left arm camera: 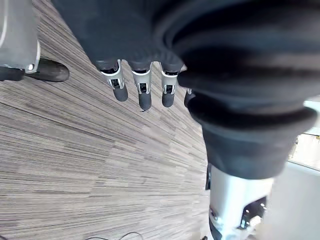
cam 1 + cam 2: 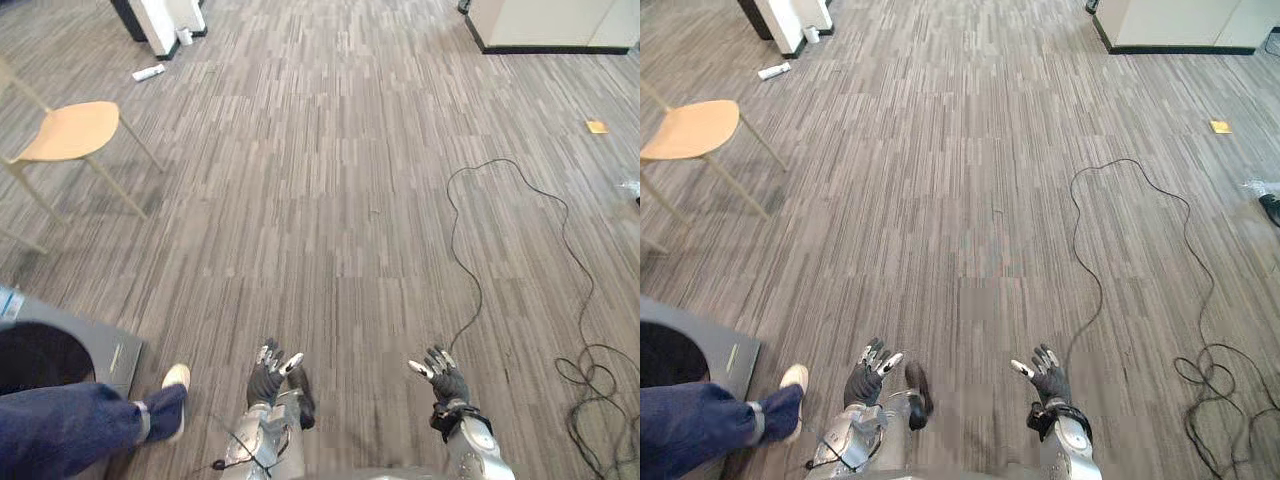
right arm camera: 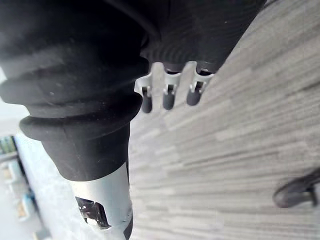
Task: Organize washtable
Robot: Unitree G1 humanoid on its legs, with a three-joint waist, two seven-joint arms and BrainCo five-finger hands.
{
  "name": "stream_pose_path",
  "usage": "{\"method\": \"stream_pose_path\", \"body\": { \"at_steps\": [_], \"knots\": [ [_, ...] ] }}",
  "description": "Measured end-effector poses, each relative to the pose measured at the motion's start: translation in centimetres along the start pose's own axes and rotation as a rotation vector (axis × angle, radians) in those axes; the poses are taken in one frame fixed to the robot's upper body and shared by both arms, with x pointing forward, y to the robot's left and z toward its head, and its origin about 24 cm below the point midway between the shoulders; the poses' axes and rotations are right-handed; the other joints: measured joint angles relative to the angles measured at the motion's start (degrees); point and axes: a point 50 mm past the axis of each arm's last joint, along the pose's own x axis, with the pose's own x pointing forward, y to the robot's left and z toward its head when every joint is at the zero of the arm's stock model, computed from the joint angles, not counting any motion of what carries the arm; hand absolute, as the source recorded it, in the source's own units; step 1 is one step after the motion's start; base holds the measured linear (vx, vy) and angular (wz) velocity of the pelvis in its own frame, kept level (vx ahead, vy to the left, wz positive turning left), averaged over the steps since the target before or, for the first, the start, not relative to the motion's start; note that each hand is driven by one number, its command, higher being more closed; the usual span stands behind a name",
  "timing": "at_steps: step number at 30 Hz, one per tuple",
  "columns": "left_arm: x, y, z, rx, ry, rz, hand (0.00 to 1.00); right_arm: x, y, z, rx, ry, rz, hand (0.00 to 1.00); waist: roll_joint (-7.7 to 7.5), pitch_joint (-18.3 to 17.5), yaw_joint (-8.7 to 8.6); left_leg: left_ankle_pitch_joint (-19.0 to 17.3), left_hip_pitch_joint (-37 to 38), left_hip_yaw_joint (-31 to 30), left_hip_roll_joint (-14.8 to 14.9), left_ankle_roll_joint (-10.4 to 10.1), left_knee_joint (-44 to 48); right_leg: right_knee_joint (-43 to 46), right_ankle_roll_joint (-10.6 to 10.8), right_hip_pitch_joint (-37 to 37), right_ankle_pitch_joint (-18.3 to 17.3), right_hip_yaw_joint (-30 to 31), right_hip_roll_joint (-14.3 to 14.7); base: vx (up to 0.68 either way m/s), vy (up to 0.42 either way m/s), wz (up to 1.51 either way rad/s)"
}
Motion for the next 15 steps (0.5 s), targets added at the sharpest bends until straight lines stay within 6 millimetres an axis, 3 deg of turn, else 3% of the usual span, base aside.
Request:
{"method": "stream_pose_path", "body": {
  "at_steps": [1, 2, 3, 4, 5, 6, 7, 9, 11, 12, 13, 14, 15],
  "knots": [
    [0.0, 0.0, 0.1, 0.002, -0.002, -0.001, 0.0, 0.0, 0.2, -0.2, 0.006, 0.004, 0.003, 0.0, -0.99, -0.58, -0.08, -1.21, 0.91, 0.97, -0.95, 0.7, 0.6, 3.87, 0.9, -1.49, 1.08, 0.69, -1.06, 0.82, 0.38, 0.07],
    [0.0, 0.0, 0.2, 0.01, -0.004, -0.013, 0.0, 0.1, 0.5, -0.1, 0.02, 0.001, 0.01, 0.0, -1.6, -0.8, -0.56, -6.06, 5.35, 1.52, -2.73, 1.27, 1.84, 18.14, 5.27, -6.15, 10.77, 2.99, -2.71, 0.82, 0.362, 0.05],
    [0.0, -0.2, 0.1, 0.013, 0.0, -0.026, 0.0, 0.1, 0.5, -0.1, 0.028, 0.001, 0.012, 0.0, -1.47, -0.73, -1.05, -7.32, 7.3, 1.49, -3.05, 1.46, 1.14, 22.97, 6.46, -7.66, 15.14, 3.75, -2.85, 0.79, 0.334, 0.09],
    [0.0, -0.2, 0.1, 0.016, 0.001, -0.034, 0.0, 0.1, 0.6, -0.2, 0.033, 0.004, 0.017, 0.0, -1.23, -0.52, -1.53, -8.33, 9.48, 1.38, -3.6, 1.51, 0.38, 28.36, 7.88, -9.51, 17.33, 4.83, -2.68, 0.6, 0.208, 0.1],
    [0.1, 0.1, 0.3, 0.039, 0.001, -0.037, 0.0, 0.1, 0.7, -0.3, 0.037, 0.006, 0.025, 0.0, -1.12, -0.35, -1.74, -9.76, 14.95, 1.29, -4.95, 1.46, -2.63, 39.02, 6.56, -14.46, 13.14, 5.4, -1.91, 0.58, 0.136, 0.03],
    [0.1, 0.2, 0.3, 0.045, 0.002, -0.035, 0.0, 0.0, 0.5, -0.3, 0.035, 0.009, 0.022, 0.0, -0.51, -0.06, -1.92, -10.24, 19.7, 1.25, -5.43, 1.11, -6.03, 43.55, 3.54, -17.55, 9.41, 3.9, -0.98, 0.57, 0.127, 0.04],
    [0.1, 0.2, 0.2, 0.047, 0.004, -0.035, 0.0, -0.3, 0.2, -0.6, 0.031, 0.014, 0.014, 0.0, 1.33, 0.29, -2.75, -10.41, 25.5, 0.43, -5.94, 1.14, -11.01, 44.51, -0.72, -21.18, 4.79, -0.13, 0.13, 0.56, 0.119, 0.13],
    [0.1, 0.1, -0.2, 0.071, 0.024, -0.046, 0.0, -0.9, -0.2, -0.8, 0.038, 0.011, 0.005, 0.0, 2.6, 0.31, -4.88, -10.82, 32.48, -2.17, -6.87, 0.62, -17.17, 39.37, -1.87, -28.75, 0.03, -6.38, 1.44, 0.64, 0.076, 0.68],
    [0.5, 0.1, -0.7, 0.097, 0.049, -0.055, 0.0, -1.2, -0.4, -0.7, 0.043, -0.002, -0.001, 0.0, 2.5, 0.41, -6.21, -12.15, 35.6, -4.36, -7.29, -0.69, -18.49, 28.66, -1.89, -33.94, 0.18, -8.17, 1.51, 0.61, -0.058, 0.85],
    [0.8, 0.1, -1.3, 0.124, 0.079, -0.055, 0.0, -1.2, -0.7, -0.4, 0.04, -0.011, -0.006, 0.0, 2.41, 0.58, -6.72, -13.56, 38.22, -6.08, -7.36, -1.37, -19.3, 15.1, -0.8, -36.1, 3.64, -9.22, 1.46, 0.68, -0.149, 0.91],
    [1.0, 0.3, -1.6, 0.146, 0.098, -0.051, 0.0, -1.3, -1.0, -0.4, 0.046, -0.011, -0.018, 0.0, 1.36, 0.63, -7.01, -14.0, 41.49, -7.85, -8.2, -1.99, -21.84, 0.87, 2.19, -37.06, 8.46, -10.31, 0.24, 0.7, -0.177, 0.97],
    [1.1, 0.4, -1.6, 0.159, 0.101, -0.05, 0.0, -1.3, -1.0, -0.5, 0.048, -0.009, -0.021, 0.0, 0.51, 0.68, -7.2, -14.19, 43.14, -8.66, -8.93, -2.33, -22.89, -1.72, 3.47, -38.33, 9.3, -11.03, -0.82, 0.75, -0.216, 1.04],
    [1.2, 0.8, -1.8, 0.185, 0.116, -0.038, 0.0, -1.4, -1.0, -0.6, 0.047, -0.005, -0.025, 0.0, -0.76, 0.65, -7.35, -15.21, 46.51, -10.17, -9.27, -4.01, -23.34, -3.36, 3.09, -40.11, 9.29, -11.04, -1.99, 0.82, -0.251, 0.89]
  ]
}}
